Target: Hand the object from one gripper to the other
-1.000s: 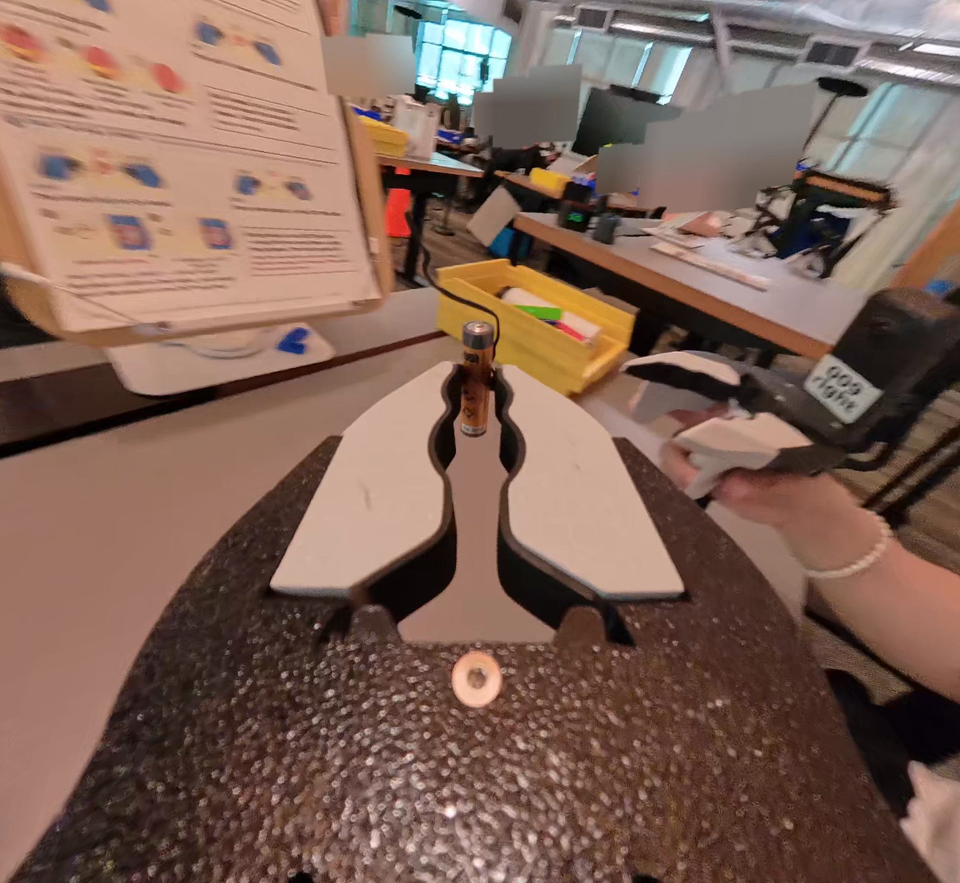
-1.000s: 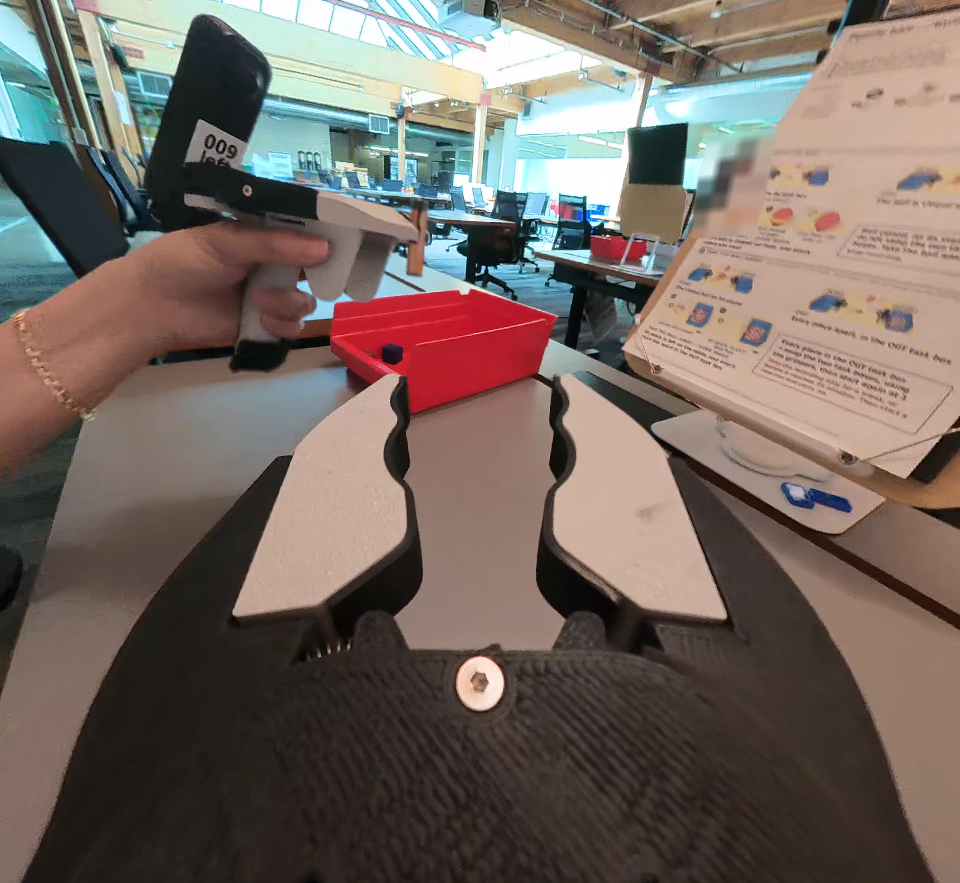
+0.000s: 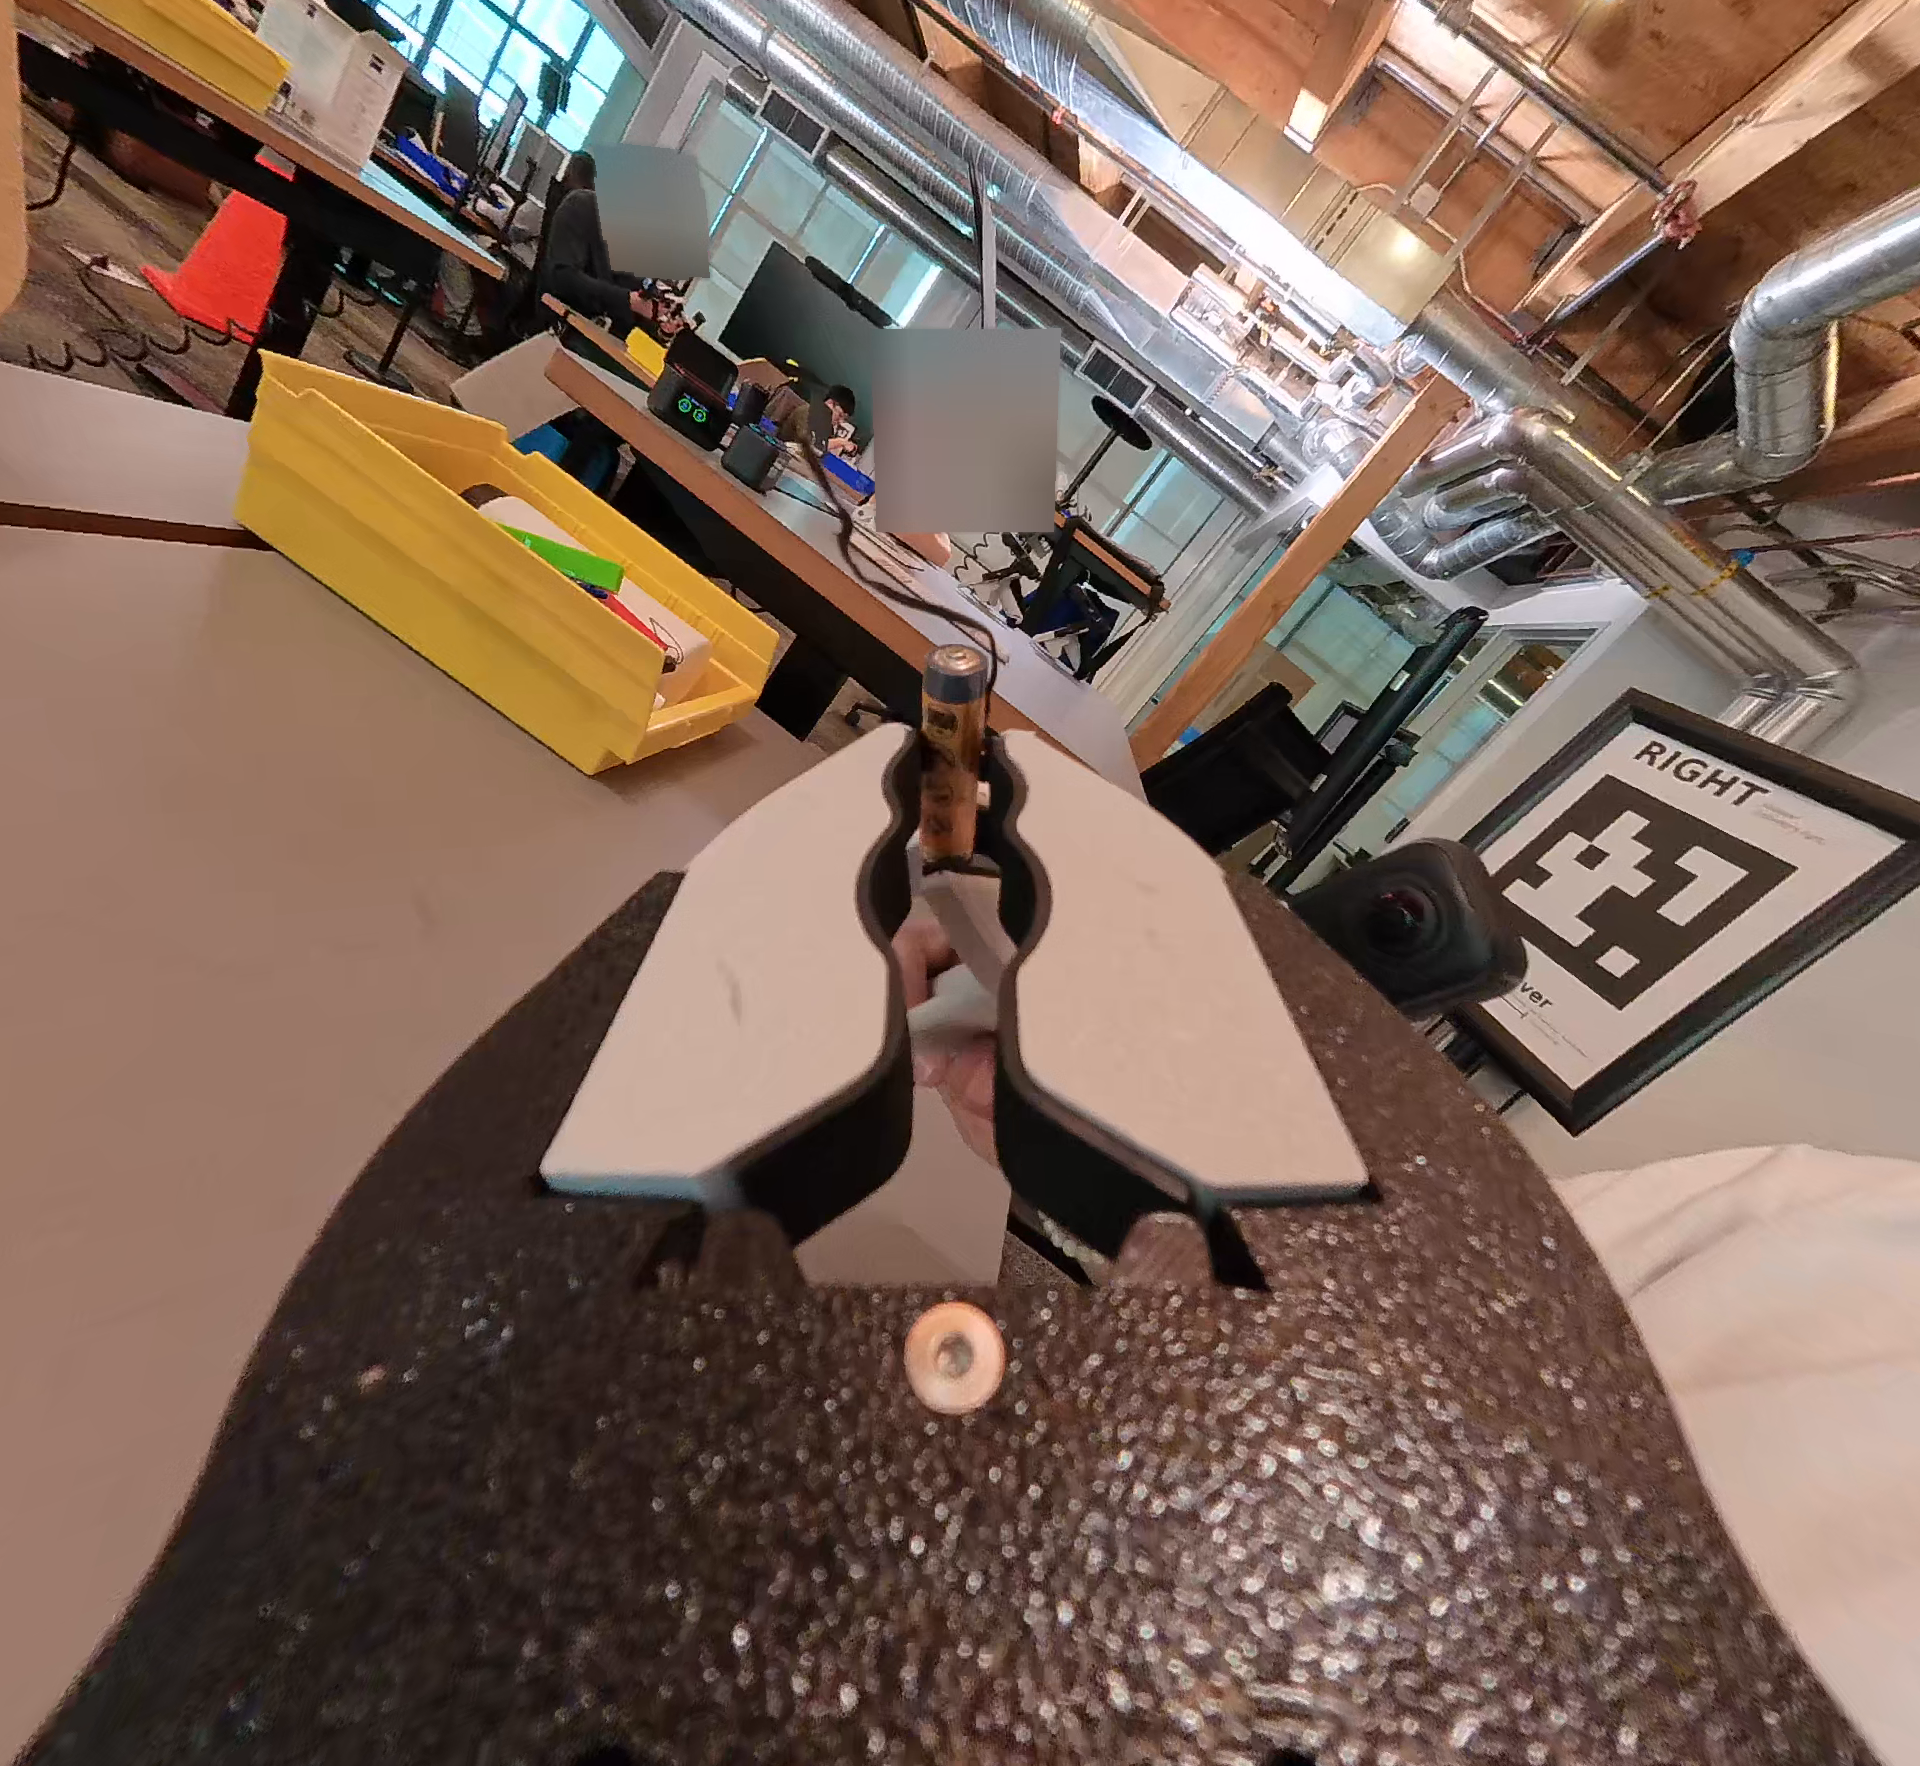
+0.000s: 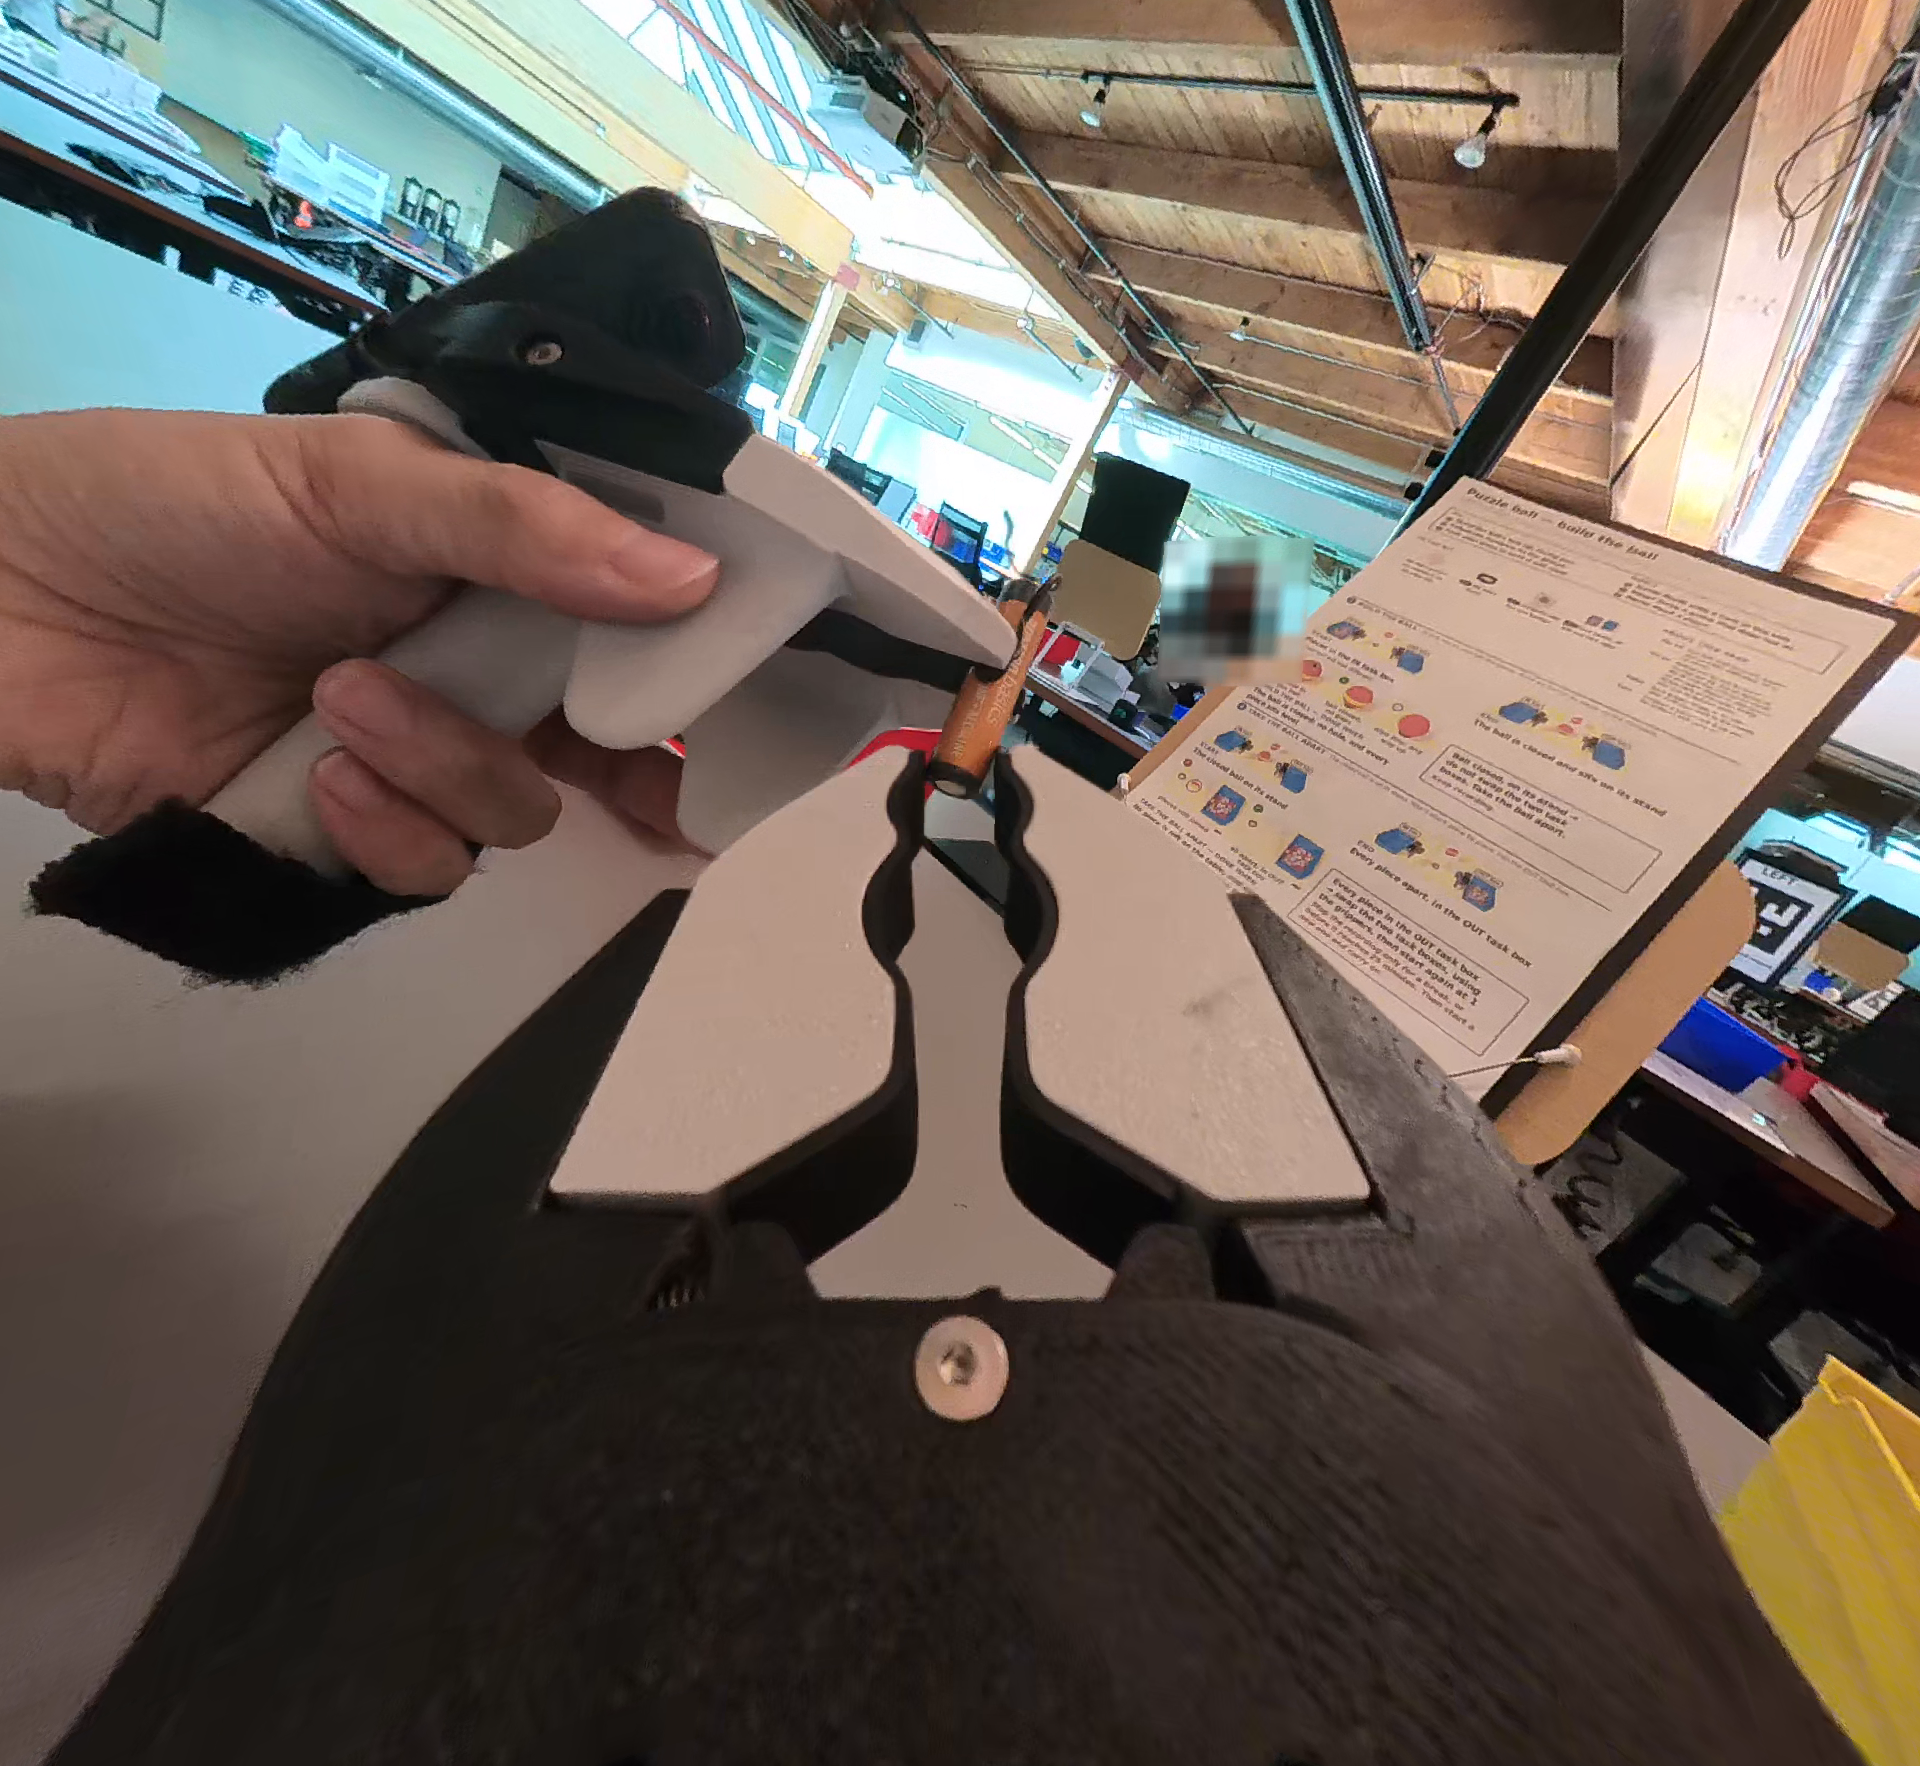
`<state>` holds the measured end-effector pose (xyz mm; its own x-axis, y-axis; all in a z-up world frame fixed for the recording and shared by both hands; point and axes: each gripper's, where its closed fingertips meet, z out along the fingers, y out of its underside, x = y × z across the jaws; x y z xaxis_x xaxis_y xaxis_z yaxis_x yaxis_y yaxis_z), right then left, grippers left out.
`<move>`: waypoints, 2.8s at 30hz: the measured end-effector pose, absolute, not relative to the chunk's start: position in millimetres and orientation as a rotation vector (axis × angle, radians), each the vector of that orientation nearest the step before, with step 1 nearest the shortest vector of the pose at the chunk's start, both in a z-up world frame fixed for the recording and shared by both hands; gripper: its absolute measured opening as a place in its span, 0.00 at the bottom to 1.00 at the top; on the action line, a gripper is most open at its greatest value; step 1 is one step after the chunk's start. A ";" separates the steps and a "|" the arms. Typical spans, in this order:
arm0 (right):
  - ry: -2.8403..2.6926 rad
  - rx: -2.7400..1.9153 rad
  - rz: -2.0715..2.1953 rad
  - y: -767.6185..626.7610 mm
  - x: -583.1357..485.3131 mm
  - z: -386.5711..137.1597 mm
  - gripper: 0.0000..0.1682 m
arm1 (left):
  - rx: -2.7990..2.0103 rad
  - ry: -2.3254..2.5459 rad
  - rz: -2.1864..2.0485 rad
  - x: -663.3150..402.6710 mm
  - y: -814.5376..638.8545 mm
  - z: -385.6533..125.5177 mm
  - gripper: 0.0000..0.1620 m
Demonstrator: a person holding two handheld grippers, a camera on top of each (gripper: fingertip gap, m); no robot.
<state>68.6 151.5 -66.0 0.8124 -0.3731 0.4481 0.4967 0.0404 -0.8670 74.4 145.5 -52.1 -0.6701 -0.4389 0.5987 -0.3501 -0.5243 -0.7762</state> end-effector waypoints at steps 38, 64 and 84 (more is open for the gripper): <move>-0.535 -1.637 -0.789 479.4 96.0 -84.1 0.06 | -1.662 0.588 -2.289 94.6 499.0 -75.3 0.08; -0.377 -1.641 -0.008 392.0 91.4 -70.4 0.06 | -1.169 1.296 -1.498 48.4 445.0 -47.0 0.23; -0.397 -1.794 0.176 131.6 16.8 -114.7 0.06 | -0.373 2.266 -1.580 15.9 140.2 -113.5 0.08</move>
